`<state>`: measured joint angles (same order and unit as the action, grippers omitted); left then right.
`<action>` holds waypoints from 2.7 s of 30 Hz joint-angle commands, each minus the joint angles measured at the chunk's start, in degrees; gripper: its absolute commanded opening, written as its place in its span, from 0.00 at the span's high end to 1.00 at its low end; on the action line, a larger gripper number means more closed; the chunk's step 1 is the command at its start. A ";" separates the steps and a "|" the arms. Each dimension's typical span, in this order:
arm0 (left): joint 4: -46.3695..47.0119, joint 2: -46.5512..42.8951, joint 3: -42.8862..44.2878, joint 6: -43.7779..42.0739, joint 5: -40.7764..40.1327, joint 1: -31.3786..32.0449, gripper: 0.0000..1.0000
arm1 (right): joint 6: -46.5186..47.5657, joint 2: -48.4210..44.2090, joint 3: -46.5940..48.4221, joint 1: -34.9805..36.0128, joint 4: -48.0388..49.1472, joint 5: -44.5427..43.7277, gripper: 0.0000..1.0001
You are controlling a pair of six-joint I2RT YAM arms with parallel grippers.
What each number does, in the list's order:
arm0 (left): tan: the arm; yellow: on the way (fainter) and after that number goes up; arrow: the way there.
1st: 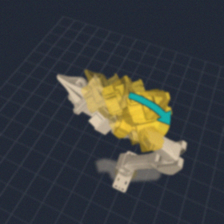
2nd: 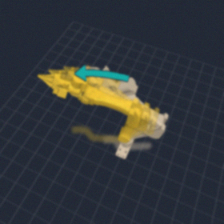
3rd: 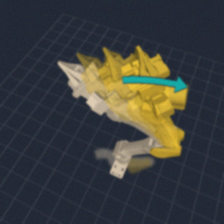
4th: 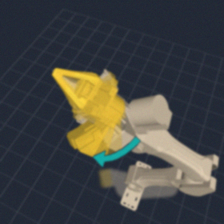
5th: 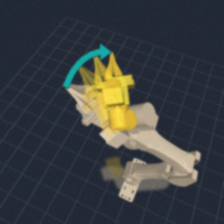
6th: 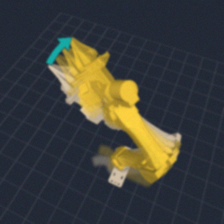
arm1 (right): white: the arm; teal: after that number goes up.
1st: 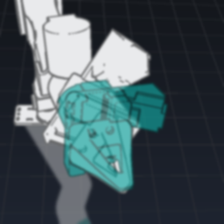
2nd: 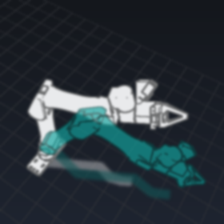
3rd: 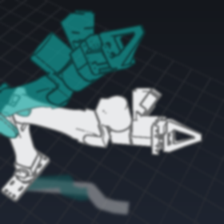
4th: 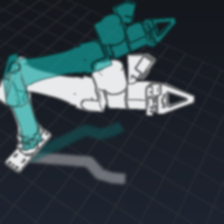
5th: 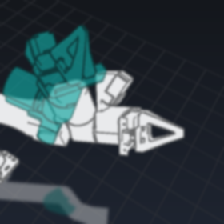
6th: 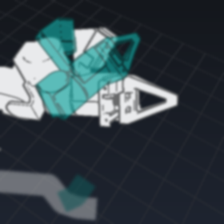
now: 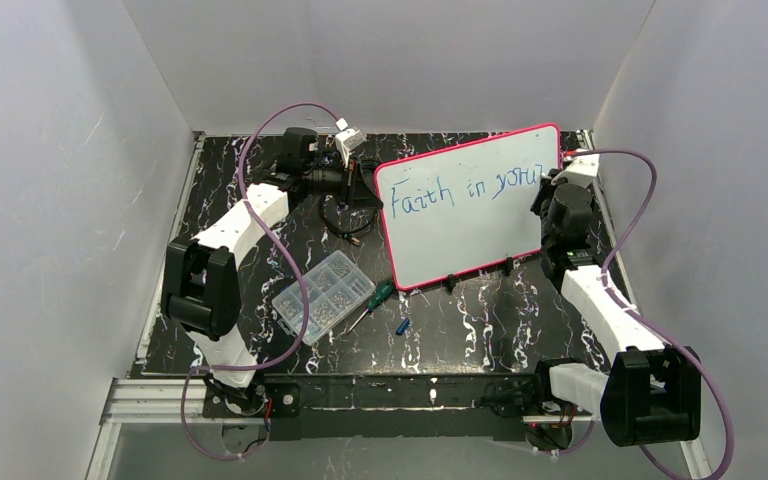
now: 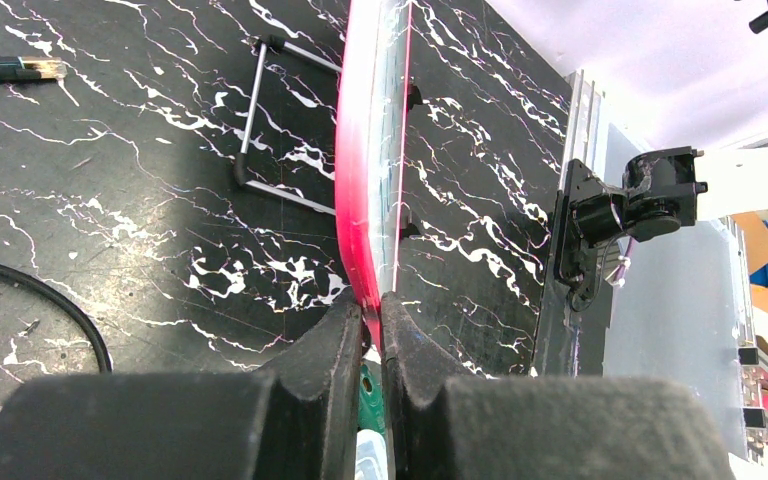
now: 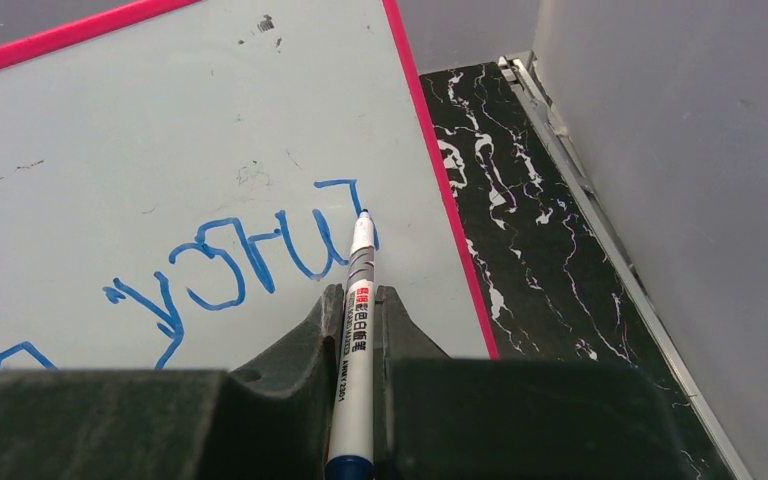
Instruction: Write a sentence on the whiteboard
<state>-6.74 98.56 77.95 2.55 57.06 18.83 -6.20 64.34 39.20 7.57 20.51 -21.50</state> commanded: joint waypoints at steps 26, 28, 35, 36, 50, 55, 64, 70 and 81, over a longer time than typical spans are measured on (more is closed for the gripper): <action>-1.43 -3.74 1.07 -1.42 1.21 0.44 1.00 | -0.04 0.39 3.47 -1.07 2.35 -2.03 0.99; -1.43 -3.66 1.14 -1.38 1.21 0.46 1.00 | 0.04 -0.33 3.72 -1.07 1.49 -2.14 0.99; -1.61 -3.63 1.09 -1.26 1.30 0.42 1.00 | -0.54 -3.30 5.11 -1.07 -3.34 -1.74 0.99; -1.65 -3.64 1.11 -1.25 1.30 0.42 1.00 | -0.73 -4.14 5.27 -1.07 -4.37 -1.59 0.99; -3.59 -3.87 1.45 -2.11 -0.11 0.42 1.00 | -7.54 -12.03 7.46 -0.99 -18.22 20.61 0.99; -3.72 -3.93 1.46 -2.11 -0.10 0.47 1.00 | -14.09 -14.11 1.82 -0.16 -11.51 36.16 0.99; -3.20 -3.58 1.57 -1.57 0.32 0.45 1.00 | -19.39 -16.39 -8.53 12.46 -1.19 31.19 0.99; -3.02 -3.59 1.43 -1.40 0.34 0.51 1.00 | -18.33 -11.40 -9.45 22.88 3.78 23.76 0.99; -3.01 -3.44 1.45 -1.41 0.36 0.52 1.00 | -17.48 -8.99 -10.04 27.54 1.85 20.25 0.99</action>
<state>-8.25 98.00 77.95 1.98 56.10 19.05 -24.62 55.42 30.09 34.00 19.99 1.63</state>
